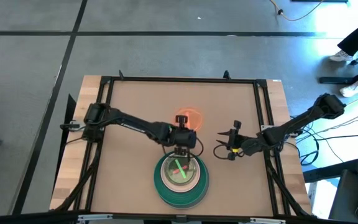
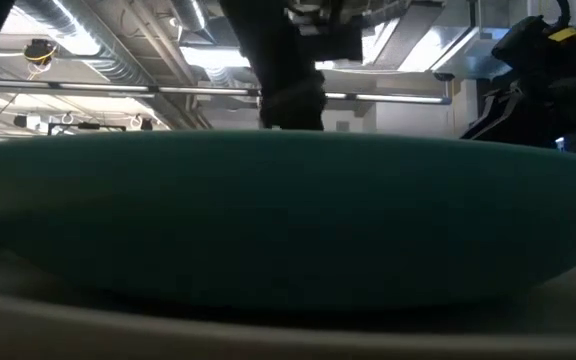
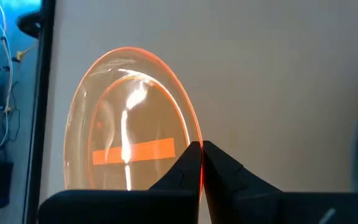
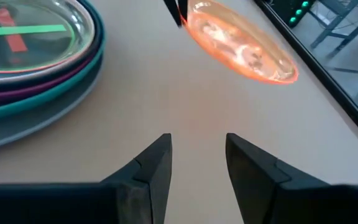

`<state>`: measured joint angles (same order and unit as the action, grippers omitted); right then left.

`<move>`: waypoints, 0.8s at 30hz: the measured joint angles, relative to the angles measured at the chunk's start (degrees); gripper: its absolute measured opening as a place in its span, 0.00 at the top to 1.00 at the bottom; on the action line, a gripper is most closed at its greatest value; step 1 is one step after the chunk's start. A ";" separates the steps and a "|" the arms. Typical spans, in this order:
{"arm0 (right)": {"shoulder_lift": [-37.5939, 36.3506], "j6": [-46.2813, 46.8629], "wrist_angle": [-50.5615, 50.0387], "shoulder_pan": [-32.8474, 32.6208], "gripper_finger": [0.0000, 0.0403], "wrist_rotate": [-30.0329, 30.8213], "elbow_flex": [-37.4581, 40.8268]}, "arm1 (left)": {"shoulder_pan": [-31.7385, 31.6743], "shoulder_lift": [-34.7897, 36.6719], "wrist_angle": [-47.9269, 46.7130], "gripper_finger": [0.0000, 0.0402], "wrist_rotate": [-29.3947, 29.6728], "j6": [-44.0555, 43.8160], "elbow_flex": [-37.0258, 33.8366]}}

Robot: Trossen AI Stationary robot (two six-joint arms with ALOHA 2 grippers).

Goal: Stack plastic plates
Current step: Stack the orange transparent plate on top of the green transparent plate

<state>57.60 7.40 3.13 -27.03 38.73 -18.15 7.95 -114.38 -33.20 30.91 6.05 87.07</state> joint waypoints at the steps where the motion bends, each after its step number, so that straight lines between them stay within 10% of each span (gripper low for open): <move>1: -0.45 0.12 -0.37 0.00 0.64 -0.31 0.00 | 0.69 0.49 -0.13 0.99 0.17 -0.74 0.01; 24: -2.37 2.93 -2.71 0.07 0.64 0.14 -0.02 | 18.28 21.73 3.79 0.99 4.49 -8.92 -20.81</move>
<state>55.22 10.33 0.41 -26.96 38.87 -18.17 26.22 -92.66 -29.41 35.40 -2.87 66.26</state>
